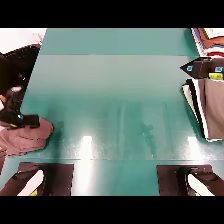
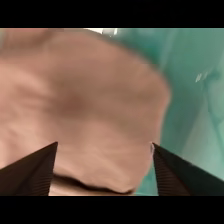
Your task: Fold the shirts.
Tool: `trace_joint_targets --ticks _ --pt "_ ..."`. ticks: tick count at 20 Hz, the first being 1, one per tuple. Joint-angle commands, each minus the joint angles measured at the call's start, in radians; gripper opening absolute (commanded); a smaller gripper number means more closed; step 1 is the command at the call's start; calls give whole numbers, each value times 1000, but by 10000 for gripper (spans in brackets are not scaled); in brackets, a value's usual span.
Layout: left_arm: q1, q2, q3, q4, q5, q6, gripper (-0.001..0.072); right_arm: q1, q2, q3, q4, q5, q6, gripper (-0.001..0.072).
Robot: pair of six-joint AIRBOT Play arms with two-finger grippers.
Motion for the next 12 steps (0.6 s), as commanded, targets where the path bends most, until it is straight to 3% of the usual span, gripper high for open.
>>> trace_joint_targets --ticks 1,3,4,5,6,9,12 --pt "22 8 -143 17 46 -21 663 0 0 1 0 -7 0 16" --pt "22 8 -146 17 38 -48 659 0 0 1 0 -14 0 16" --pt "22 8 -146 17 38 -62 475 0 0 1 0 -19 0 16" --pt "22 8 -145 16 37 -61 180 0 0 1 0 -22 0 16" --pt "22 9 -143 16 37 -61 38 0 0 1 0 -25 0 16" --pt "22 17 -47 15 -8 -61 26 0 2 3 3 -40 0 16" --pt "19 65 237 -49 -58 -54 25 0 0 76 2 -53 0 16"
